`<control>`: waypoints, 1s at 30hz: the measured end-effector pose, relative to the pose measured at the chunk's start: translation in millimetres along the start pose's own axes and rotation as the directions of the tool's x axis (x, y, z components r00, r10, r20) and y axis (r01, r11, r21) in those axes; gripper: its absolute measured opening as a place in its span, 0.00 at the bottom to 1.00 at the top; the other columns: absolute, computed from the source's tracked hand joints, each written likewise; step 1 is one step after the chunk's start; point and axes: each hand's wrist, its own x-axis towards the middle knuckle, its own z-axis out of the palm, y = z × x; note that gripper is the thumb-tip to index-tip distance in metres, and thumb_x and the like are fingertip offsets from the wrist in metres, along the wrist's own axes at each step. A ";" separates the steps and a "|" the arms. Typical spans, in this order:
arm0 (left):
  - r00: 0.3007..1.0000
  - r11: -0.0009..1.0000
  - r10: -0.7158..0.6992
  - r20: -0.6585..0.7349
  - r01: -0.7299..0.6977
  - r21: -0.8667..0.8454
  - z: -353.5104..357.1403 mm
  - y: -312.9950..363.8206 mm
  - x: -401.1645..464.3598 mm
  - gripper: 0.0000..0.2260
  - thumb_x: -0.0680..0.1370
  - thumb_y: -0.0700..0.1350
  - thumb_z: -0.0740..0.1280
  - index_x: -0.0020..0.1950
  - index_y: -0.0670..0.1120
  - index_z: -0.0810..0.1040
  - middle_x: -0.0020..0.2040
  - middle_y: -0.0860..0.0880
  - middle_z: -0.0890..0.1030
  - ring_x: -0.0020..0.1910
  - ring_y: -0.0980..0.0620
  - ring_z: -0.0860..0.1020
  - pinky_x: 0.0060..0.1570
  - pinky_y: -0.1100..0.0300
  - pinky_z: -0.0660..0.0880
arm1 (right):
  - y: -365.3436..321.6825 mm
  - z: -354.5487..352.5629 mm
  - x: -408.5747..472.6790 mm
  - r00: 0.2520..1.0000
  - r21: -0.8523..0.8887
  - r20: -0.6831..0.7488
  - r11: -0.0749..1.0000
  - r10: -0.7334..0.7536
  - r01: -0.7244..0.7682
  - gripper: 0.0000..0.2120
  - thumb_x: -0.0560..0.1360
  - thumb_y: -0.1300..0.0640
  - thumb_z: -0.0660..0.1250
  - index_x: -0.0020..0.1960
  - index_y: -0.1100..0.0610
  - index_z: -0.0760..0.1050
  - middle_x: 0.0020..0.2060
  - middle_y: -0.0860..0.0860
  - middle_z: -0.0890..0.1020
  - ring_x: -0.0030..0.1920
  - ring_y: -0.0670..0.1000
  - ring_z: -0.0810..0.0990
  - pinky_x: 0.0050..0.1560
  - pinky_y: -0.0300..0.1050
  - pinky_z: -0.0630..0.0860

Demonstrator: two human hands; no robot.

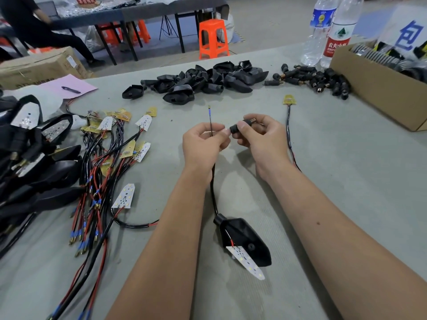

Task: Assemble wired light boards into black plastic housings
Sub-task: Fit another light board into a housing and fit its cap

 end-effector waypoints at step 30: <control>1.000 0.981 -0.015 0.026 0.020 -0.191 -3.2 10.4 -1.4 0.02 0.81 0.38 0.69 0.49 0.44 0.79 0.47 0.45 0.86 0.40 0.49 0.82 0.43 0.59 0.79 | -3.4 -3.8 -0.4 0.979 0.109 0.205 0.993 0.012 -0.035 0.06 0.87 0.57 0.58 0.61 0.54 0.73 0.42 0.59 0.85 0.35 0.54 0.85 0.35 0.41 0.80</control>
